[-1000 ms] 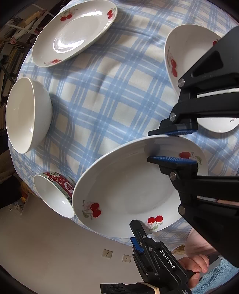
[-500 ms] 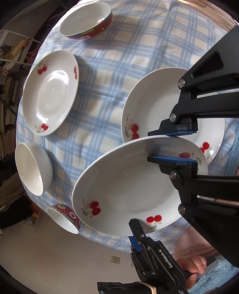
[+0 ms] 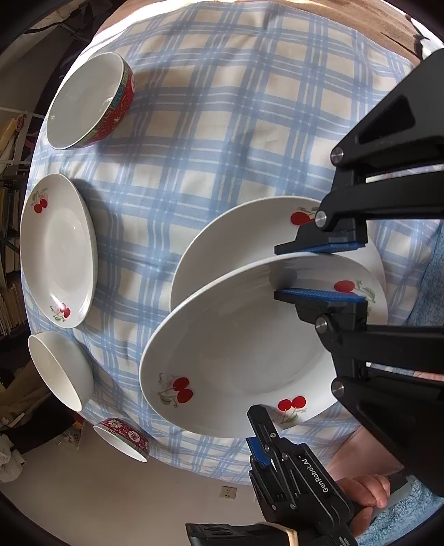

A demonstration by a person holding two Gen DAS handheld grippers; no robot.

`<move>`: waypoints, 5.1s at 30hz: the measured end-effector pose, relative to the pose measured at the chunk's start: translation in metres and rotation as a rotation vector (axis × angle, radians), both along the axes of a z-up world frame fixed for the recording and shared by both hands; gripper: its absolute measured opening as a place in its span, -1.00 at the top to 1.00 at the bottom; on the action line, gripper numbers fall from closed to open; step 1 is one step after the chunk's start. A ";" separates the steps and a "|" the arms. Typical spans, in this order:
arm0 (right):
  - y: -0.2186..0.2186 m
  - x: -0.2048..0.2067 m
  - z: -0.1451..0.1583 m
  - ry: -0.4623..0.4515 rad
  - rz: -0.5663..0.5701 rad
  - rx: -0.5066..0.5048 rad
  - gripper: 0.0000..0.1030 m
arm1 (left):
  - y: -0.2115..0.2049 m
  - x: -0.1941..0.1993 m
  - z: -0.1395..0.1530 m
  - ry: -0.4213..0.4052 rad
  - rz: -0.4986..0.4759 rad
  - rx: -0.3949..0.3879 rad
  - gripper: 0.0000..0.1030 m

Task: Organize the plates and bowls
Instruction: 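Carry the held plate with both tools and lower it onto another cherry plate, then open both tools and pull them back from the plate stack, then move both tools to the next cherry plate and close them on its rim, then lift the cherry plate with both tools and carry it toward the plate stack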

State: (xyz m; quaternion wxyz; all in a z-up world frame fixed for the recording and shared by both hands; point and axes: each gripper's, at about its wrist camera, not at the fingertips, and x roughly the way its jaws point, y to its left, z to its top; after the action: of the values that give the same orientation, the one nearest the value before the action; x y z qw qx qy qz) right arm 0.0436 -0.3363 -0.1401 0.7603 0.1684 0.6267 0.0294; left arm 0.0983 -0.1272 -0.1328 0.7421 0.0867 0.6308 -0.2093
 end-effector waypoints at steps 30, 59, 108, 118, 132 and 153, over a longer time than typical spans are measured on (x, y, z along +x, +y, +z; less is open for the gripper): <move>-0.021 -0.016 -0.019 -0.060 -0.041 -0.021 0.61 | -0.041 -0.004 -0.027 0.029 -0.028 0.093 0.61; -0.035 -0.015 0.010 -0.154 -0.085 -0.103 0.14 | -0.026 -0.014 0.026 -0.092 -0.004 0.133 0.54; -0.139 0.243 -0.007 -0.099 0.004 -0.106 0.18 | -0.124 0.179 -0.015 -0.042 0.142 0.092 -0.37; -0.142 0.248 -0.033 -0.070 -0.038 -0.081 0.65 | -0.121 0.190 -0.020 -0.030 0.196 -0.049 0.63; -0.129 0.241 -0.034 -0.026 0.012 -0.111 0.76 | -0.123 0.194 -0.016 -0.059 0.210 -0.043 0.73; -0.115 0.191 -0.016 -0.054 -0.008 -0.086 0.81 | -0.102 0.166 -0.004 -0.042 0.230 -0.087 0.75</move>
State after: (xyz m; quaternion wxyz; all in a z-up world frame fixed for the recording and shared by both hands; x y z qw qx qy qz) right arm 0.2345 -0.4515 -0.1565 0.7836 0.1374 0.6059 0.0040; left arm 0.2643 -0.2287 -0.1373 0.7772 -0.0143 0.6114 -0.1481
